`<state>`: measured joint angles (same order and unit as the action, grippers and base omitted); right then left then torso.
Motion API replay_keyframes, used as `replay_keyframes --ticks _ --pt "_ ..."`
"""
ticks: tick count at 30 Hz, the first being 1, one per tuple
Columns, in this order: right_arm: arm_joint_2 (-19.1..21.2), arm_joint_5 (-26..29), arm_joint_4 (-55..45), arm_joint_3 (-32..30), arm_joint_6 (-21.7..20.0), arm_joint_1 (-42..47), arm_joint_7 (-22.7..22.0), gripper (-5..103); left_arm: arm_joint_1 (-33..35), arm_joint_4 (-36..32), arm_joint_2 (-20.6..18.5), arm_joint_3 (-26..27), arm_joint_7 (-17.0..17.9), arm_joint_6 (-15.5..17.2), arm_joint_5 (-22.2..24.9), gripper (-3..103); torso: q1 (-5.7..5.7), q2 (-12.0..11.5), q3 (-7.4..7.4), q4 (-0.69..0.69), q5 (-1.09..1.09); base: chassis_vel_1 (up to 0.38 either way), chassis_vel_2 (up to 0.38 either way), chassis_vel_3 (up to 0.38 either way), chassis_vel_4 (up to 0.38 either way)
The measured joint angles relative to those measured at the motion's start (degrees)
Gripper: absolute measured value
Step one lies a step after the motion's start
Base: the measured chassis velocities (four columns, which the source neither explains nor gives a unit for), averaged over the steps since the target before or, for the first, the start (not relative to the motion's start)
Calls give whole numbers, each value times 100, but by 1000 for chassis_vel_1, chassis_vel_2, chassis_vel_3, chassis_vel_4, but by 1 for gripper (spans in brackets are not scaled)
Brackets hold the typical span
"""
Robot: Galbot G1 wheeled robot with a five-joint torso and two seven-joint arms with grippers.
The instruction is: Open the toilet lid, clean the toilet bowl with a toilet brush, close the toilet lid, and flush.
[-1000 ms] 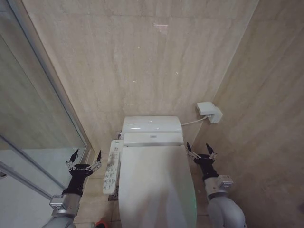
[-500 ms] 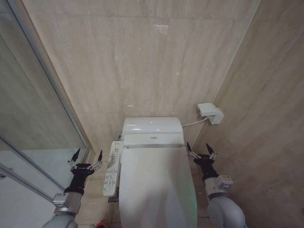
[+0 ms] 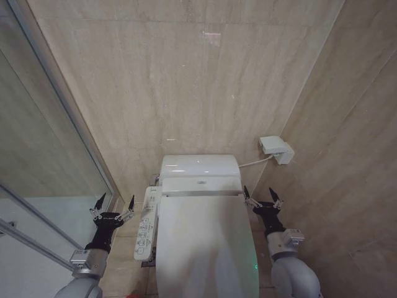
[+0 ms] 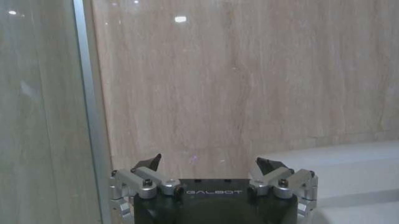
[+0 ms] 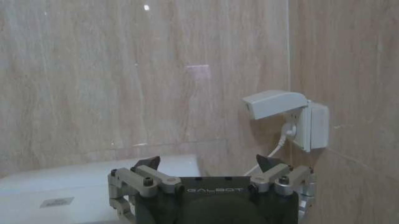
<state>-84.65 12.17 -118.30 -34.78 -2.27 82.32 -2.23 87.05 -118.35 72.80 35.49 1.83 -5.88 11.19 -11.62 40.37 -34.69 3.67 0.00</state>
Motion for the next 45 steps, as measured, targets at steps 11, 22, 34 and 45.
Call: replay_keyframes --ticks 11,22,34,45 --pt "0 0 0 0 0 0 0 100 -10 26 -2 5 -39 -46 13 100 0 0 0 1 0 -11 9 15 -13" --pt "0 0 0 0 0 0 0 100 -8 20 0 10 -54 -53 16 100 -1 0 0 0 0 -9 7 9 -9" --pt "0 0 0 0 0 0 0 100 -42 73 -10 7 -82 -77 28 100 0 0 0 0 0 -5 4 4 -5" --pt "0 0 0 0 0 0 0 100 -96 128 -8 -25 -104 -81 28 100 1 0 1 0 0 -5 10 4 -4"
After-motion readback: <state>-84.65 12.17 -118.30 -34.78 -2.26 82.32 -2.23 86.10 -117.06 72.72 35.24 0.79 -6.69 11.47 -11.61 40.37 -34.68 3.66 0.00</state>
